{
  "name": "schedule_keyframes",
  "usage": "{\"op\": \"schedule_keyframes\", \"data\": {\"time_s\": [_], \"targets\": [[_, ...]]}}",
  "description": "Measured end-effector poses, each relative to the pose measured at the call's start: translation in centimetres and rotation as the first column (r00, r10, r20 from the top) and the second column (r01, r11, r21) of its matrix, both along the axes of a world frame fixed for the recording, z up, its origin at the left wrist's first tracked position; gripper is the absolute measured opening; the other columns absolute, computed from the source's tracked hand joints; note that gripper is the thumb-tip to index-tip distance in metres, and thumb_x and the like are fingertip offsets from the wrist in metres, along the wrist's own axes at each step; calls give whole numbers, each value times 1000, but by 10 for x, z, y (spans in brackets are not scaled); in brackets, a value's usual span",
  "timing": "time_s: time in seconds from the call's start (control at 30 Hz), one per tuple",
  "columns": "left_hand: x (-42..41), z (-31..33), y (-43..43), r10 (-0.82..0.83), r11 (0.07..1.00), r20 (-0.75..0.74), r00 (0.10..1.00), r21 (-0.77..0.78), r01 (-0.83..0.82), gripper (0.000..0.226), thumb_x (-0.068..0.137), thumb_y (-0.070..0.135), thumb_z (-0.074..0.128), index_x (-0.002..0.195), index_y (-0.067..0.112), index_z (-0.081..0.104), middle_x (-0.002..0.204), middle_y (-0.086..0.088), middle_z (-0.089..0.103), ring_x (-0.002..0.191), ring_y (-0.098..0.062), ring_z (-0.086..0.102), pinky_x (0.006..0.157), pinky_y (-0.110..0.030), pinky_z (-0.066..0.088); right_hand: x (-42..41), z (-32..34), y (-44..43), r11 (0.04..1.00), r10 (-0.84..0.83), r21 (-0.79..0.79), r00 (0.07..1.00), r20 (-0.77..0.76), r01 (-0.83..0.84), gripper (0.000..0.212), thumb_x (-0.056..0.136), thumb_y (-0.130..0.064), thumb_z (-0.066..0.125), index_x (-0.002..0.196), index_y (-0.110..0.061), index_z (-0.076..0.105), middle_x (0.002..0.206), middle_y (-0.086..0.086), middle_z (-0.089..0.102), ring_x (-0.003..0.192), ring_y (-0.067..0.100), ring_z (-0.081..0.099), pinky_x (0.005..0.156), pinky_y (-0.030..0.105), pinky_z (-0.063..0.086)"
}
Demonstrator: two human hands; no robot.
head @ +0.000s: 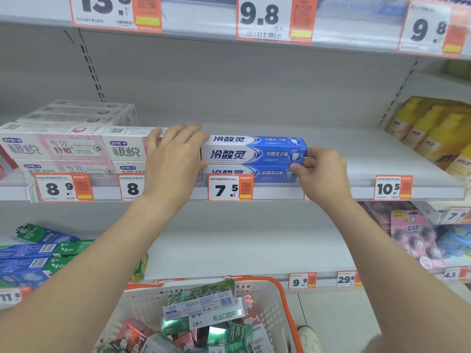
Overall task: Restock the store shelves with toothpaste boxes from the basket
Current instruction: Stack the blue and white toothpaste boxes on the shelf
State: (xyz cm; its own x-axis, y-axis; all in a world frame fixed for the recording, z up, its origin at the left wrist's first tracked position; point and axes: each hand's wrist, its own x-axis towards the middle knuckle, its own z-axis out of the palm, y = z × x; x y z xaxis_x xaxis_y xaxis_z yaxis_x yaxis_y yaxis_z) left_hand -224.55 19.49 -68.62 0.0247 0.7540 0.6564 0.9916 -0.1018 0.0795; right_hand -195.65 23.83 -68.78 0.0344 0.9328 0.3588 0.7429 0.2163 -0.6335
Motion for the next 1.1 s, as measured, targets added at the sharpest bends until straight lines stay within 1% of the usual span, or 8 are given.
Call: {"op": "schedule_keyframes", "data": {"time_s": [0.27, 0.47, 0.57, 0.63, 0.7, 0.77, 0.87, 1.1], "targets": [[-5, 3, 0, -47, 999, 30, 998, -4, 47, 58, 72, 16, 91, 124, 20, 67, 142, -2, 66, 131, -29, 56, 109, -54, 32, -5, 5, -7, 998, 1, -62, 1000, -14, -2, 20, 90, -8, 71, 109, -16, 71, 88, -5, 80, 87, 22, 76, 102, 34, 48], [-2, 1, -12, -185, 975, -24, 982, 124, 187, 65, 74, 13, 90, 133, 10, 63, 147, -12, 58, 142, -36, 47, 113, -54, 34, -13, 6, -14, 973, -226, 55, 971, 72, 222, 51, 80, -25, 81, 118, -12, 50, 113, 2, 56, 96, 26, 55, 78, 36, 40], [10, -11, -34, -304, 935, -45, 952, 177, 307, 34, 84, 13, 82, 115, 11, 68, 123, -10, 65, 119, -37, 57, 96, -48, 43, -27, 18, -42, 976, -212, 89, 965, 153, 200, 26, 80, -18, 73, 96, -16, 53, 103, 7, 61, 89, 33, 57, 72, 36, 42], [16, -22, -53, -384, 923, -6, 923, -31, 383, 18, 90, 18, 73, 107, 19, 66, 107, 0, 66, 102, -31, 62, 86, -45, 47, -42, 21, -69, 994, -11, -104, 966, 260, 40, 8, 81, -17, 67, 86, -19, 60, 91, 5, 68, 87, 31, 60, 71, 32, 45], [19, -37, -69, -379, 817, 91, 921, -435, 379, 15, 96, 30, 66, 110, 28, 63, 102, 10, 67, 96, -20, 64, 84, -40, 52, -54, 16, -95, 895, 314, -428, 857, 409, -124, 11, 85, -23, 69, 94, -16, 69, 97, 6, 71, 96, 29, 65, 80, 35, 55], [18, -59, -83, -368, 605, 161, 916, -707, 367, 21, 97, 40, 66, 117, 32, 64, 105, 15, 67, 92, -12, 64, 84, -35, 54, -66, 9, -117, 704, 620, -690, 616, 485, -165, 30, 91, -34, 71, 109, -11, 71, 108, 7, 70, 102, 28, 66, 88, 41, 57], [16, -100, -95, -376, 387, 190, 907, -857, 340, 33, 98, 46, 65, 127, 32, 61, 115, 10, 67, 94, -9, 62, 86, -35, 55, -77, -17, -129, 558, 795, -821, 364, 486, -121, 22, 96, -31, 67, 86, -12, 61, 83, 1, 59, 72, 21, 58, 63, 30, 48], [42, -152, -104, -448, 44, 39, 893, -997, 65, 53, 98, 45, 67, 138, 16, 48, 127, -6, 59, 103, -24, 60, 85, -37, 51, -77, -64, -124, 525, 841, -845, 214, 497, -101, 25, 97, -10, 60, 76, -13, 47, 71, 0, 47, 59, 16, 43, 55, 26, 40]]}}
